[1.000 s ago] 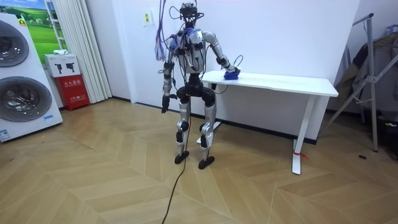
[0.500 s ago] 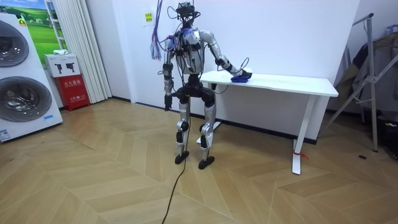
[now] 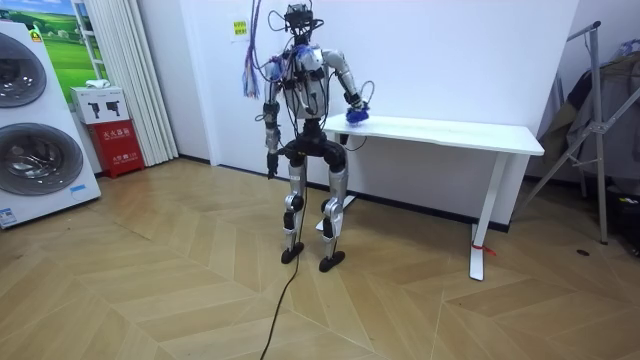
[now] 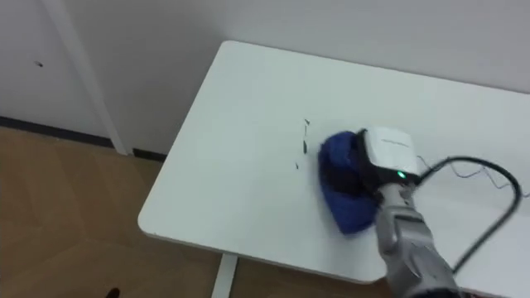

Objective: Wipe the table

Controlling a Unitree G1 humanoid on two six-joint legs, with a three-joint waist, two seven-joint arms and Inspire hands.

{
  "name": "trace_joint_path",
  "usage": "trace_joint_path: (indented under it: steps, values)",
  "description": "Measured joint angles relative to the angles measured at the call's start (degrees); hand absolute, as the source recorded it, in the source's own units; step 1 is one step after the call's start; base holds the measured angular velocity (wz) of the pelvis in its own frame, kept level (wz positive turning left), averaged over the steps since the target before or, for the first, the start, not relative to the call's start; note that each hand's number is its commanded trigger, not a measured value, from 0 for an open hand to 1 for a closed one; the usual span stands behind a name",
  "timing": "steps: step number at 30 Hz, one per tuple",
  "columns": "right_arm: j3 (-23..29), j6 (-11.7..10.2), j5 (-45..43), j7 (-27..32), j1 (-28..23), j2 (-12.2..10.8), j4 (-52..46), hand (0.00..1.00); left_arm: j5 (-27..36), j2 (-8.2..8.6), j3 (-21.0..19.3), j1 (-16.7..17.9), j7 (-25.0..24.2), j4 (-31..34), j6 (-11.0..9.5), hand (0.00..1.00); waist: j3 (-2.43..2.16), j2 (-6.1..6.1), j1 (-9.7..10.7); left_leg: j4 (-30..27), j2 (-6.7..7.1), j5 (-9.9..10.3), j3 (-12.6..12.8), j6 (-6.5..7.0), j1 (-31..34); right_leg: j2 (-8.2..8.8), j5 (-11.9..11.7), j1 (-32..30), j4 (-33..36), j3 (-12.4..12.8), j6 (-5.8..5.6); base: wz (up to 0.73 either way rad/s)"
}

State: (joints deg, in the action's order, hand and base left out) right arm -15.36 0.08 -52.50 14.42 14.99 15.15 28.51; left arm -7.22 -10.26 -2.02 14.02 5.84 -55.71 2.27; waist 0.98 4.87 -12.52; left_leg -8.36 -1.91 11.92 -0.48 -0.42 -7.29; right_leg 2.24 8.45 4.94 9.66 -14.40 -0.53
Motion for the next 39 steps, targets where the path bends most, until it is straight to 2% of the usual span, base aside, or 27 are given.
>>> trace_joint_path:
  steps: [1,3,5,8,10,13,14,16,18,19,20,22,23,25,27,30,34,37,38,39]
  values:
    - [-0.4,0.1,0.2,-0.7,0.7,-0.2,0.0,1.0,0.0,-0.01,0.0,0.4,0.0,0.0,0.2,0.0,0.01,0.01,-0.8,0.1,0.0,0.0,-0.1,0.0,0.0,0.0,0.0,0.0,0.0,-0.1,0.0,0.21]
    - [-1.2,-0.1,1.8,-1.6,3.7,-0.2,3.3,1.0,0.2,0.0,0.0,1.7,-0.1,0.0,1.2,0.0,-0.16,0.26,-1.7,-0.1,0.16,0.0,-1.5,0.01,0.5,0.3,0.0,0.2,0.0,-1.8,-0.02,0.34]
    - [-1.0,0.0,3.4,-1.7,5.6,0.0,7.3,1.0,0.2,0.0,0.0,3.1,-0.4,-0.2,1.6,0.0,-0.06,0.11,-1.9,-0.7,0.44,0.0,-2.5,0.03,0.8,0.59,0.0,0.6,-0.1,-2.3,-0.07,0.41]
    - [1.5,-1.0,7.6,-1.6,5.1,0.8,12.9,1.0,0.1,-0.01,-0.6,4.4,-1.0,-0.2,2.2,0.0,0.07,-0.29,-1.6,-1.1,0.88,0.0,-3.3,0.04,1.0,1.21,0.3,1.5,-0.5,-3.5,-0.48,0.34]
    - [4.2,-2.3,12.0,-1.0,5.0,1.1,15.5,1.0,0.1,-0.05,-1.4,4.4,-1.6,-0.2,2.3,0.0,-0.01,-0.37,-0.9,-1.3,1.29,0.0,-3.6,0.05,1.7,1.57,0.5,1.6,-1.1,-4.1,-0.83,0.18]
    - [8.9,-4.6,14.8,0.2,5.0,3.2,19.4,1.0,-0.1,-0.24,-2.6,4.3,-2.3,-0.2,2.3,0.0,-0.27,-0.92,0.7,-1.7,1.56,-0.1,-3.6,0.26,3.2,1.82,0.6,0.5,-1.0,-4.6,-0.96,0.02]
    - [11.1,-5.3,15.6,1.2,4.9,3.9,21.5,1.0,0.0,-0.5,-2.9,4.3,-2.6,-0.3,2.2,0.0,-0.65,-1.24,1.6,-2.2,1.65,-0.1,-3.5,0.26,4.0,1.91,0.5,0.0,-0.9,-4.7,-1.03,0.04]
    - [13.3,-5.8,19.1,3.2,4.5,5.0,24.5,1.0,0.3,-0.74,-3.3,4.0,-2.6,-0.3,2.3,0.0,-0.82,-1.73,2.7,-2.4,1.69,-0.1,-3.3,0.26,4.2,1.94,0.5,-0.1,-1.0,-4.6,-1.05,0.0]
    - [15.9,-7.3,22.1,5.9,3.9,6.6,28.9,1.0,0.2,-1.21,-3.4,3.8,-2.6,-0.4,2.2,0.0,-0.98,-2.14,4.9,-2.6,1.61,-0.2,-2.9,0.39,4.7,1.93,0.5,-0.5,-0.9,-4.5,-1.05,0.02]
    - [16.8,-7.7,23.1,6.4,3.6,7.1,29.9,1.0,0.2,-1.34,-3.6,3.5,-2.6,-0.5,2.2,0.0,-1.0,-2.16,5.1,-2.6,1.56,-0.2,-2.8,0.43,4.8,1.89,0.5,-0.7,-0.9,-4.5,-1.05,0.0]
    - [18.5,-7.8,24.6,7.2,2.7,8.0,31.3,1.0,0.2,-1.48,-4.2,2.9,-2.6,-0.3,2.1,0.0,-1.24,-2.15,5.3,-2.6,1.4,-0.3,-2.5,0.45,5.2,1.81,0.5,-1.1,-0.7,-4.4,-1.03,-0.07]
    - [21.3,-8.2,26.3,8.4,0.7,9.1,33.3,1.0,0.2,-1.51,-5.1,2.4,-2.4,-0.1,1.3,0.0,-1.28,-2.18,6.1,-2.5,1.19,-0.3,-1.7,0.46,5.3,1.78,0.5,-1.2,-0.4,-4.2,-0.99,-0.05]
    - [22.9,-8.3,27.6,9.0,-0.7,9.6,34.4,1.0,0.2,-1.64,-5.1,2.4,-2.2,0.2,1.0,0.0,-1.54,-2.05,6.6,-2.4,1.14,-0.3,-1.3,0.46,5.1,1.84,0.5,-1.2,0.0,-4.1,-0.99,-0.06]
    - [24.2,-8.3,28.1,10.1,-3.2,10.0,34.6,1.0,0.2,-1.95,-5.1,2.5,-1.5,0.5,0.9,0.0,-1.78,-1.7,7.4,-2.1,1.07,-0.3,-0.6,0.46,4.8,1.78,0.6,-1.2,-0.1,-3.7,-0.99,-0.12]
    - [25.9,-8.3,27.8,10.7,-6.5,10.0,34.3,1.0,0.1,-2.19,-5.2,2.8,-1.0,0.5,0.9,0.0,-2.29,-0.96,8.2,-2.1,1.03,-0.2,-0.3,0.49,4.4,1.69,0.5,-1.1,-0.1,-3.2,-0.99,-0.11]
    - [28.5,-8.2,27.7,12.0,-10.2,10.0,34.0,1.0,0.3,-2.21,-6.3,3.4,-1.0,0.7,0.4,0.0,-2.06,-0.32,9.4,-2.1,1.02,0.0,-0.2,0.62,3.5,1.71,0.5,-0.1,-0.1,-3.3,-1.0,0.0]
    - [29.4,-7.7,27.7,12.9,-11.8,10.0,31.8,1.0,0.4,-2.23,-6.2,3.9,-0.9,1.7,-0.2,0.0,-1.96,-0.42,9.3,-1.7,0.91,0.0,0.2,0.63,3.2,1.67,0.5,-0.2,0.2,-2.9,-0.98,-0.07]
    - [27.9,-5.4,25.6,12.9,-11.5,10.0,29.8,1.0,0.3,-2.02,-6.0,3.7,-0.9,1.7,-0.5,0.0,-1.74,-0.8,8.7,-1.7,0.74,0.0,0.4,0.56,3.0,1.54,0.4,-0.1,0.2,-2.9,-0.77,-0.07]
    - [27.3,-4.2,23.7,12.9,-11.3,10.0,28.2,1.0,0.4,-2.02,-5.7,3.6,-0.9,1.4,-0.6,0.0,-1.54,-1.04,8.3,-1.7,0.65,0.0,0.5,0.51,3.1,1.48,0.3,-0.3,0.3,-2.8,-0.65,-0.28]
    - [25.9,-2.6,22.6,12.8,-10.6,10.0,26.2,1.0,0.4,-1.99,-5.3,3.3,-0.9,0.4,-1.0,0.0,-1.33,-1.4,7.1,-1.6,0.41,0.1,1.8,0.4,3.1,1.37,0.2,-1.1,0.8,-2.5,-0.49,-0.41]
